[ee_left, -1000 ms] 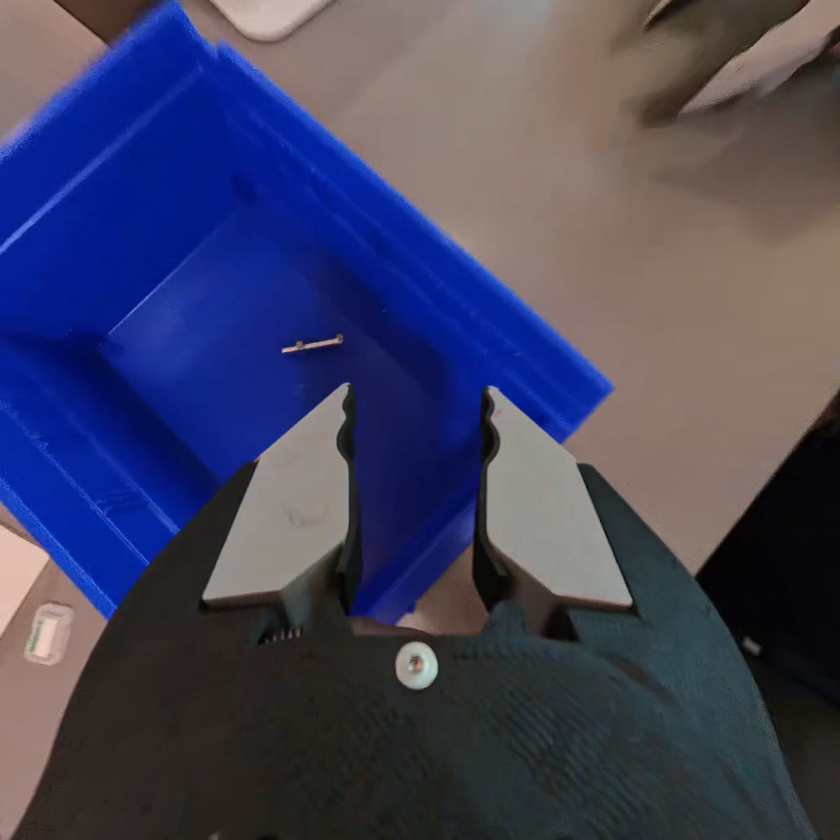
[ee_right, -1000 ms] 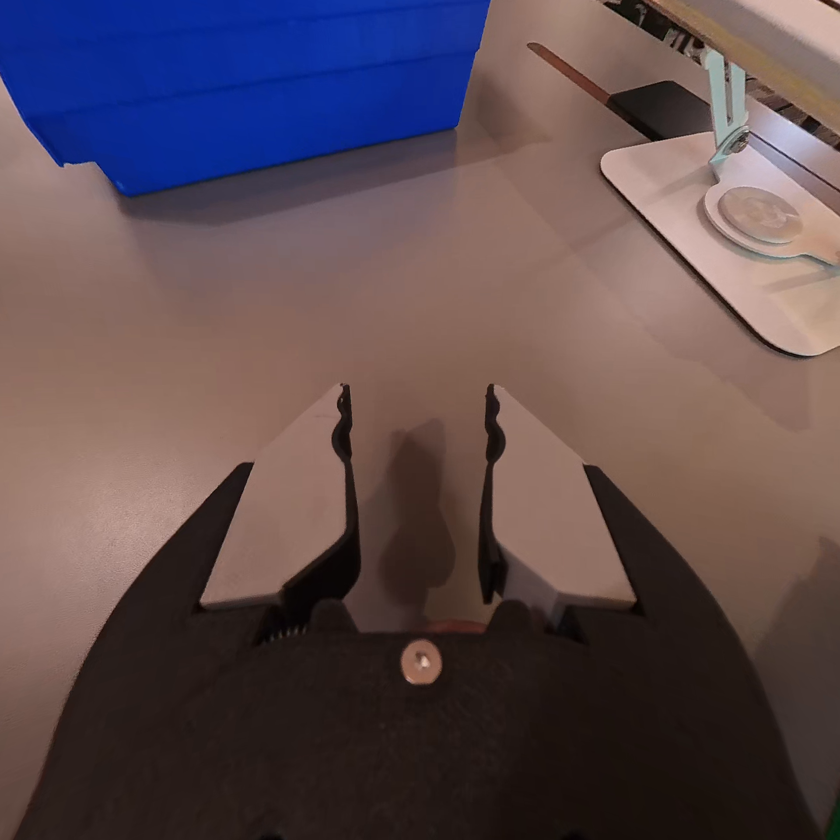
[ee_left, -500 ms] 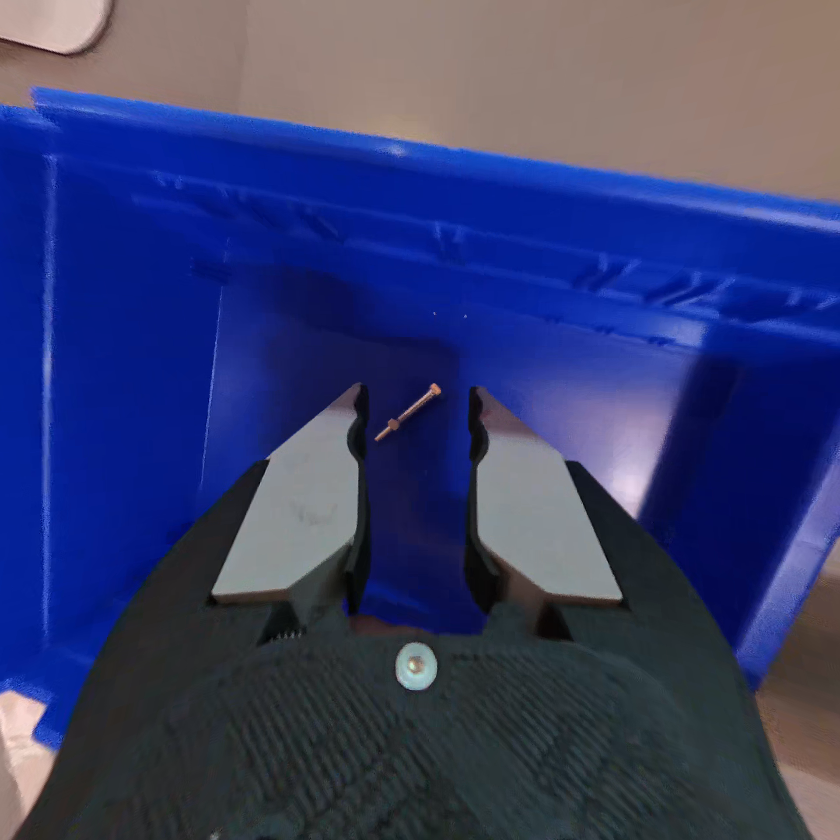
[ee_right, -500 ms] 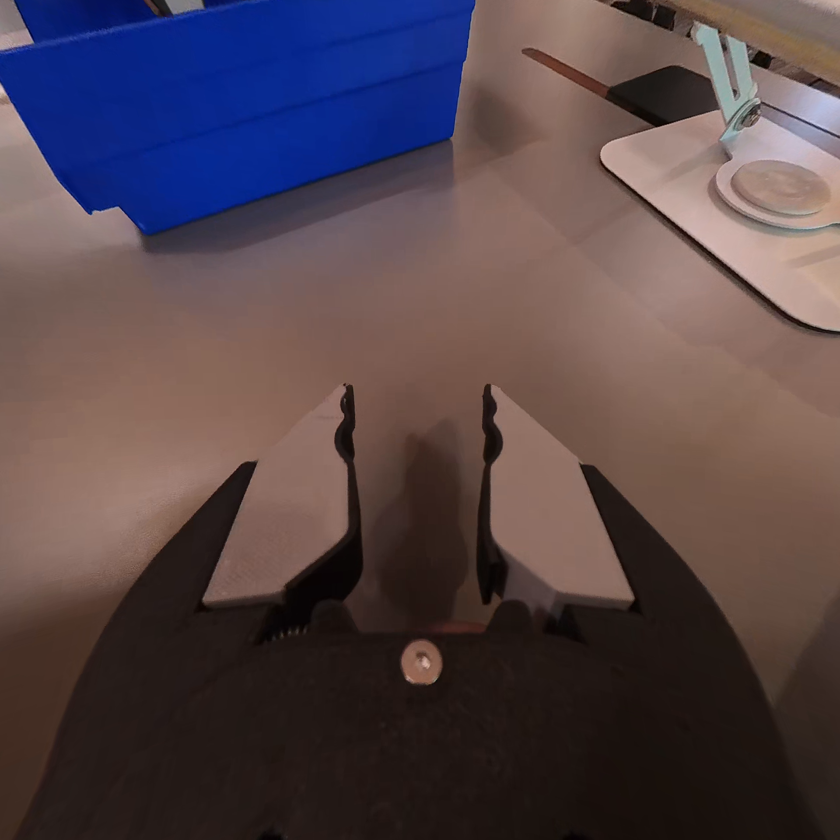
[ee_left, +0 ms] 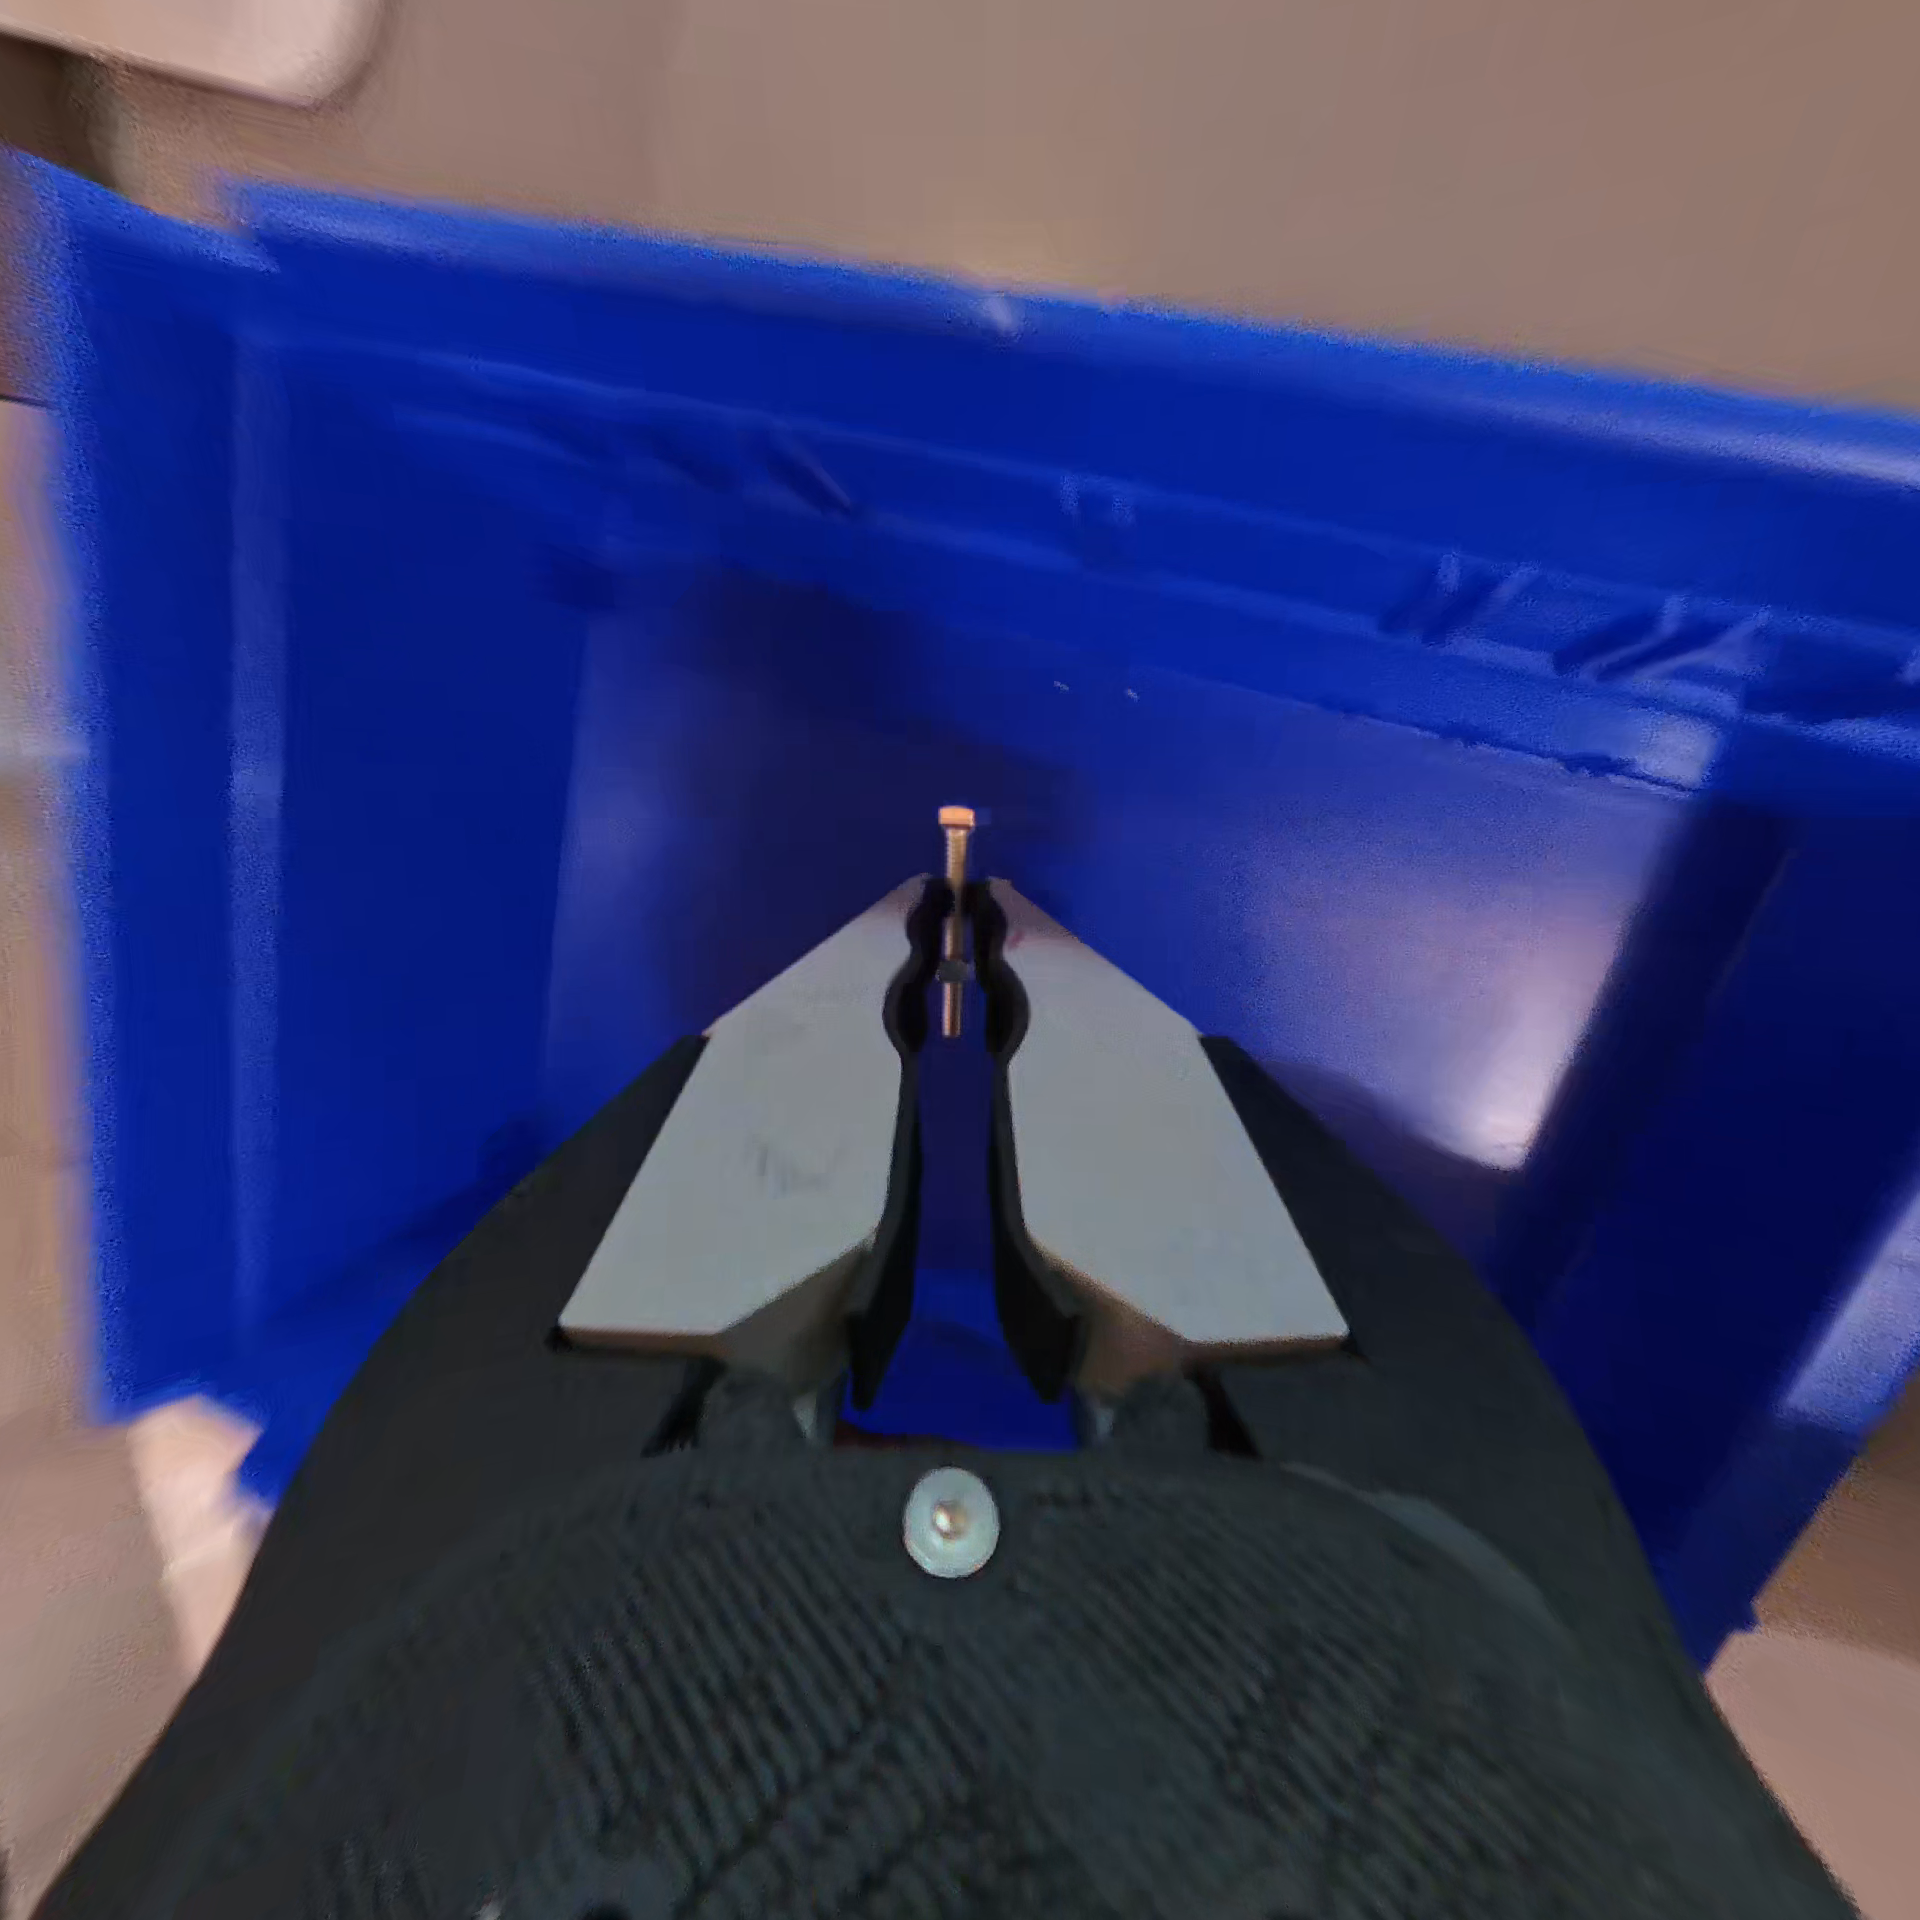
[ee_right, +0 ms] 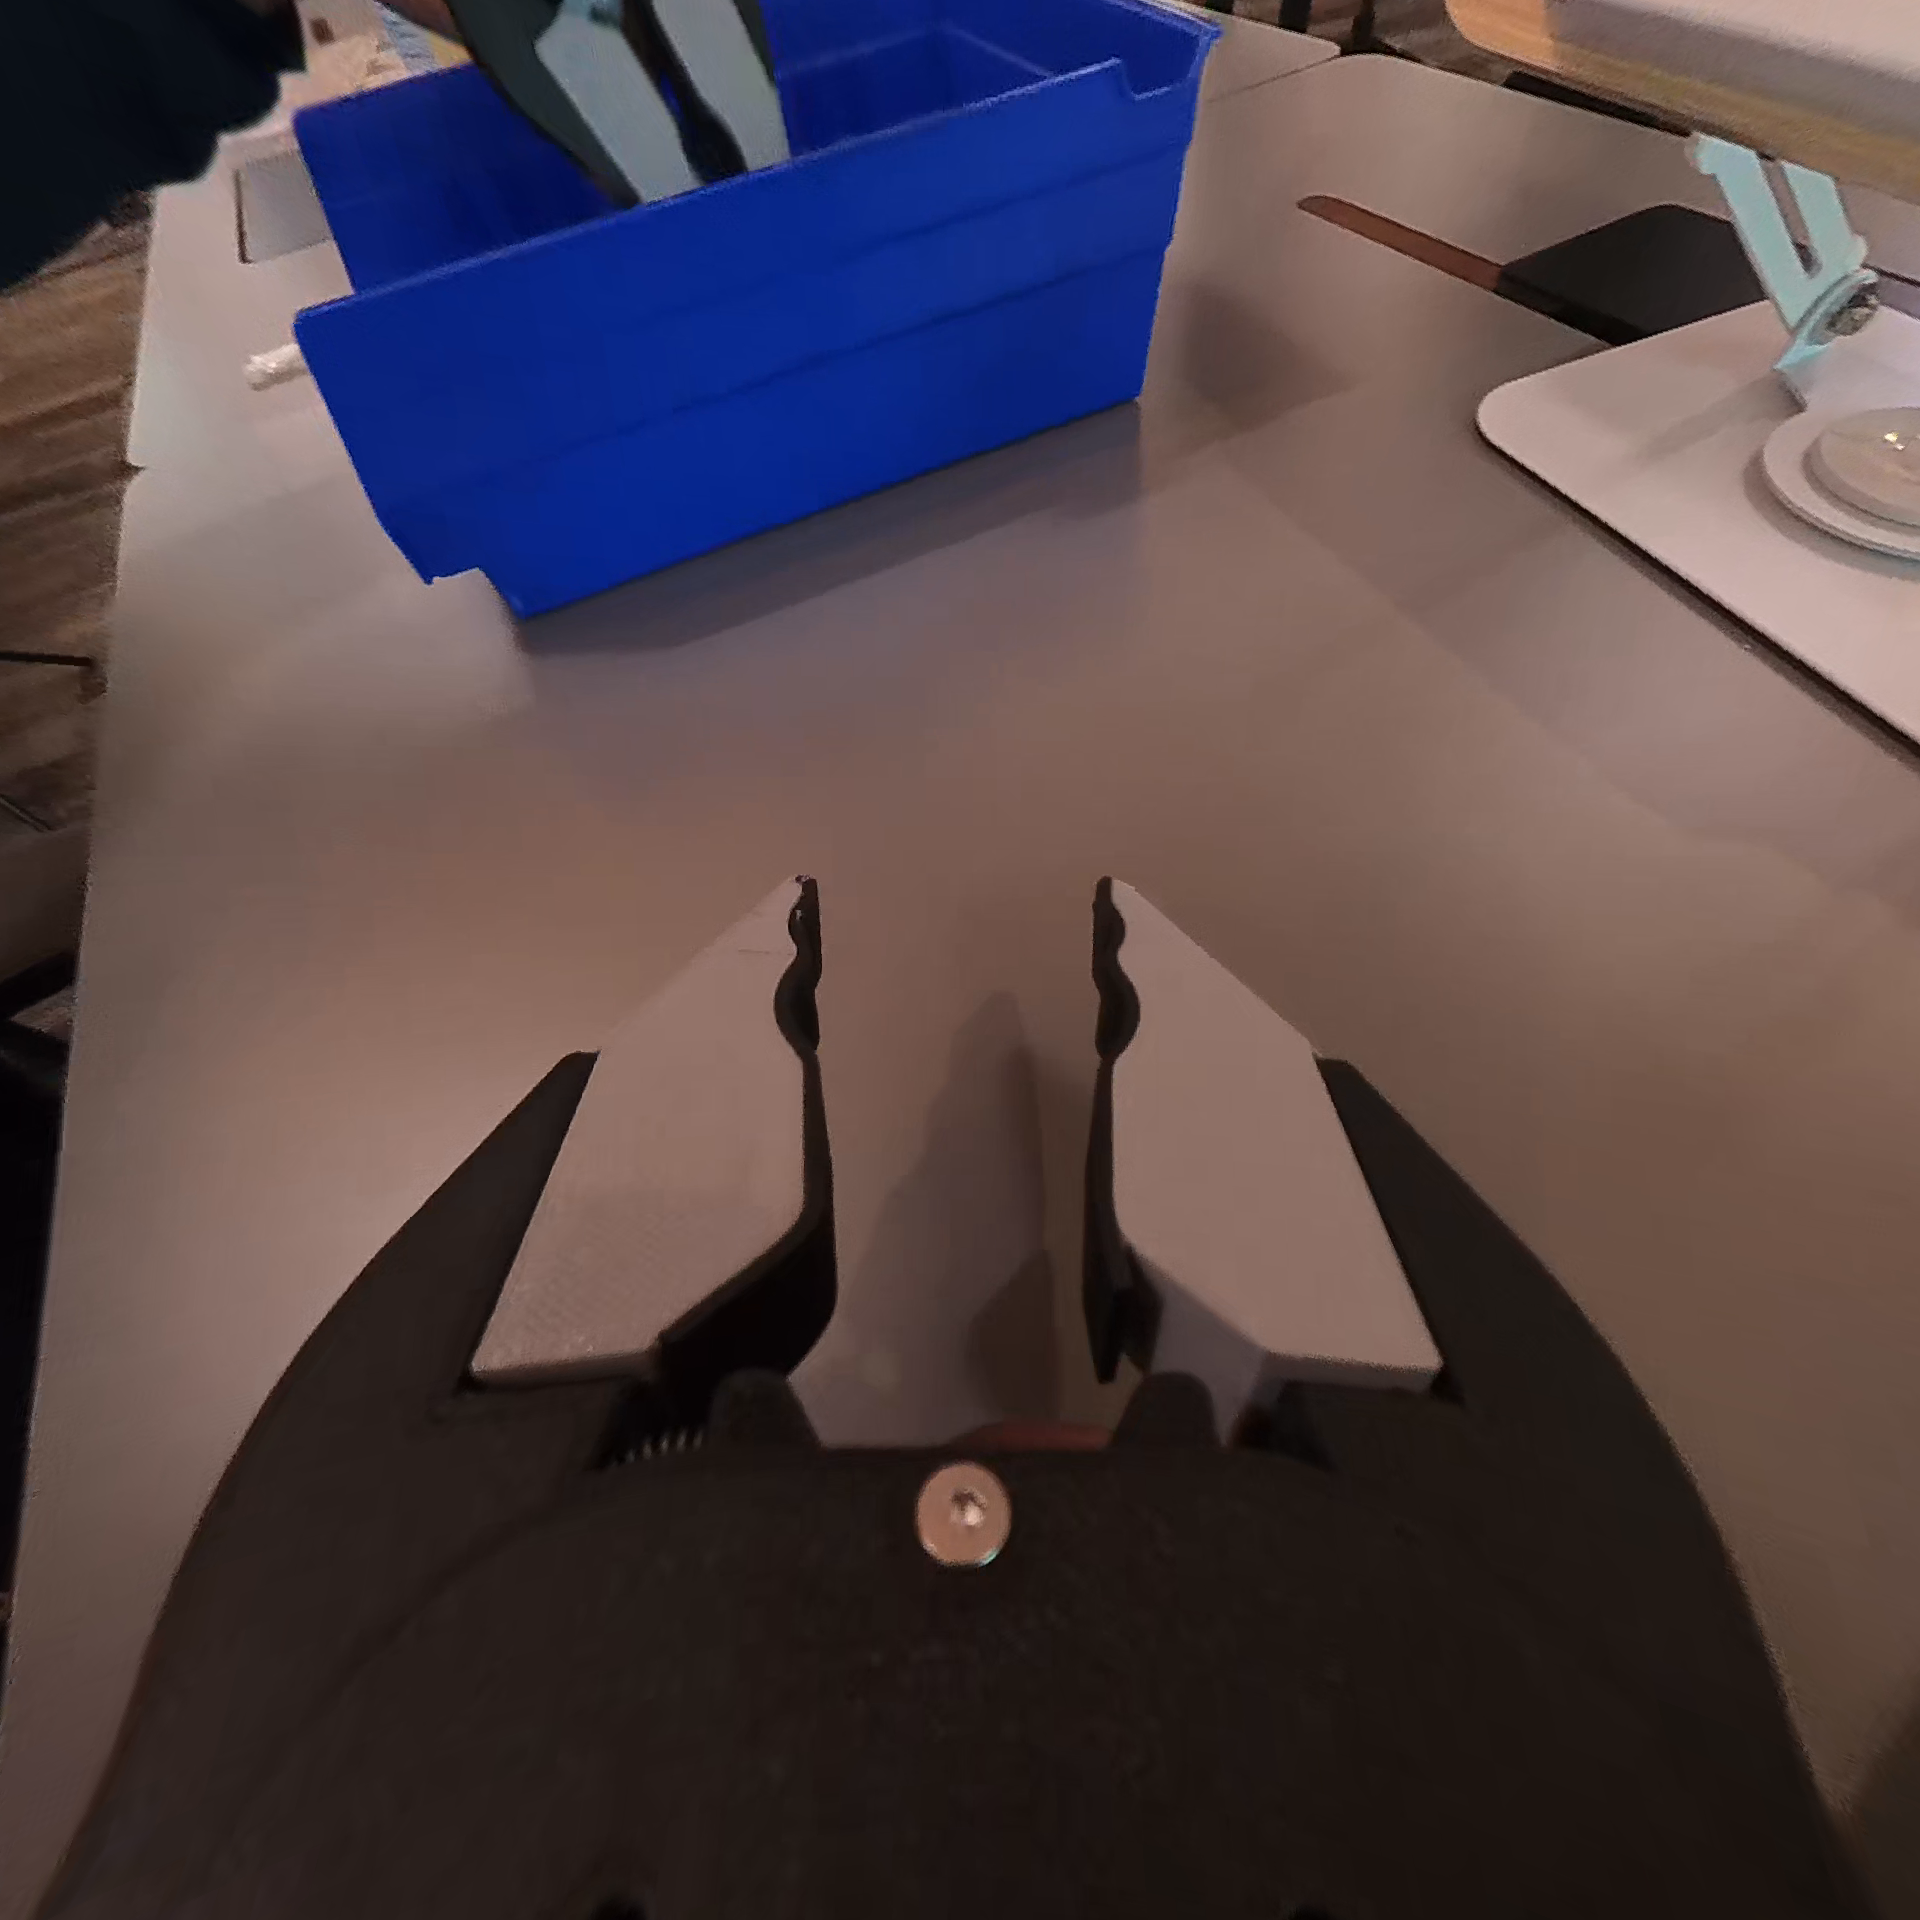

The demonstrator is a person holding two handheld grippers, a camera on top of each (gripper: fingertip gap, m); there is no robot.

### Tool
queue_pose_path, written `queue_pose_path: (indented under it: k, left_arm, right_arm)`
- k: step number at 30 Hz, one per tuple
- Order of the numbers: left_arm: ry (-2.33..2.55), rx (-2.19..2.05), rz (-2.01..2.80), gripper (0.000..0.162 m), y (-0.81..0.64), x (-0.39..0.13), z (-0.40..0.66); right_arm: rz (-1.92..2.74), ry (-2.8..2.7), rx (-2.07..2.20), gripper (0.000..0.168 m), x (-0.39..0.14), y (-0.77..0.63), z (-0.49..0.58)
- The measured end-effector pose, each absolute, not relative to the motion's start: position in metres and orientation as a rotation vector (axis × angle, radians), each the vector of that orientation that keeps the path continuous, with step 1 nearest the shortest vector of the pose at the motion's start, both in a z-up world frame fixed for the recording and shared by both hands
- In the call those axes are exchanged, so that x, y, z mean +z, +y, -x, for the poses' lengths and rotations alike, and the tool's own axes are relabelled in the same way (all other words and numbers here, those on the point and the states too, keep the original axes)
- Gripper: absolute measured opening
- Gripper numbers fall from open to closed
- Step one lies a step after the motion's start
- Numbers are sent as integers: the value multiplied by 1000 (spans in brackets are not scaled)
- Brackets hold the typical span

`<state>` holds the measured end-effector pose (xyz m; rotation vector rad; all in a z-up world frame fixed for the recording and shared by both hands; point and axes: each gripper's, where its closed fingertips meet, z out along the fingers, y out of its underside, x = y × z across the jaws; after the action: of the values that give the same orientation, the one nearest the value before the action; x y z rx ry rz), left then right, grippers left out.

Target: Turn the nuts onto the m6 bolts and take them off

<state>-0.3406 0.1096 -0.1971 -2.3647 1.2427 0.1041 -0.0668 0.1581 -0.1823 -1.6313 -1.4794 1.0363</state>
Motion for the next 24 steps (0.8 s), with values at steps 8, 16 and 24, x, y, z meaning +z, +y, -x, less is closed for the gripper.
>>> queue_pose_path:
  k: [8, 16, 24]
  left_arm:
    - [1054, 117, 1625, 4, 96, -12, 175]
    - [1314, 331, 1313, 4, 74, -70, 29]
    - [1090, 353, 1240, 4, 123, -82, 37]
  right_arm:
    - [1475, -1522, 1460, 50, -141, 112, 65]
    - [1203, -1648, 1859, 44, -104, 65, 37]
    - [1299, -1657, 1505, 47, -128, 98, 46]
